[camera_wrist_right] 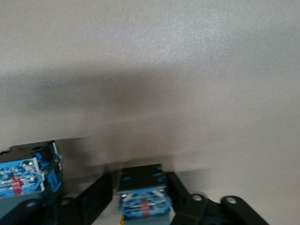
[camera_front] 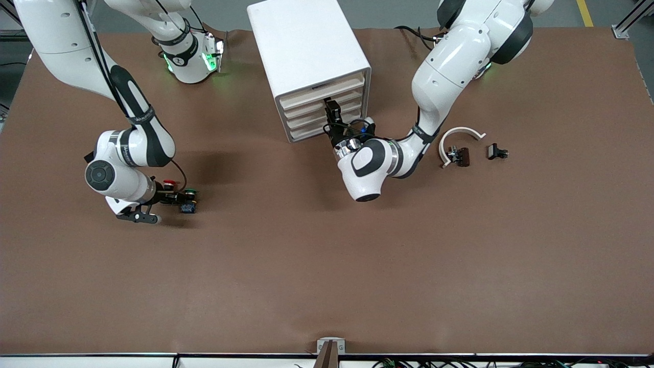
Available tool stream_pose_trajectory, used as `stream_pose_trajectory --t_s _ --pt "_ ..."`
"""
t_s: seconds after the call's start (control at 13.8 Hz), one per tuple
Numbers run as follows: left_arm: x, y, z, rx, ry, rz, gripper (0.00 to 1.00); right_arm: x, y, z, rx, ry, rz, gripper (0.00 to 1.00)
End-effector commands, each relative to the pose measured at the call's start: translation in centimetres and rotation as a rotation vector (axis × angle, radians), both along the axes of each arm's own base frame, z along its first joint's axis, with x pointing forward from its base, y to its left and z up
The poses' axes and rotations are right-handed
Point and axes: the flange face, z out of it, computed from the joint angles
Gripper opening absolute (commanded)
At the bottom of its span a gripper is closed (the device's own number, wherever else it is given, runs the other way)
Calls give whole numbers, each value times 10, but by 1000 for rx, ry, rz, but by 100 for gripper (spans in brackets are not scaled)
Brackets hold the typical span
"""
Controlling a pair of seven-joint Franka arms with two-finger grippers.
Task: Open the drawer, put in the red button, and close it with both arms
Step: 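Pull the drawer open with the left gripper while the right gripper lifts the button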
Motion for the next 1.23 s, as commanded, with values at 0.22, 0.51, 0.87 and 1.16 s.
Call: stream_pose_trajectory --t_s 0.22,0.51,0.87,1.16 --pt "36 28 1 50 -14 88 0 13 -6 10 -16 -5 -18 28" --pt "69 44 13 60 -58 145 0 45 -4 68 -25 -20 -18 27" --pt "115 76 32 32 -102 229 0 83 37 166 -65 111 -17 27" --pt "133 92 40 13 -124 261 42 80 98 220 -129 180 -117 28"
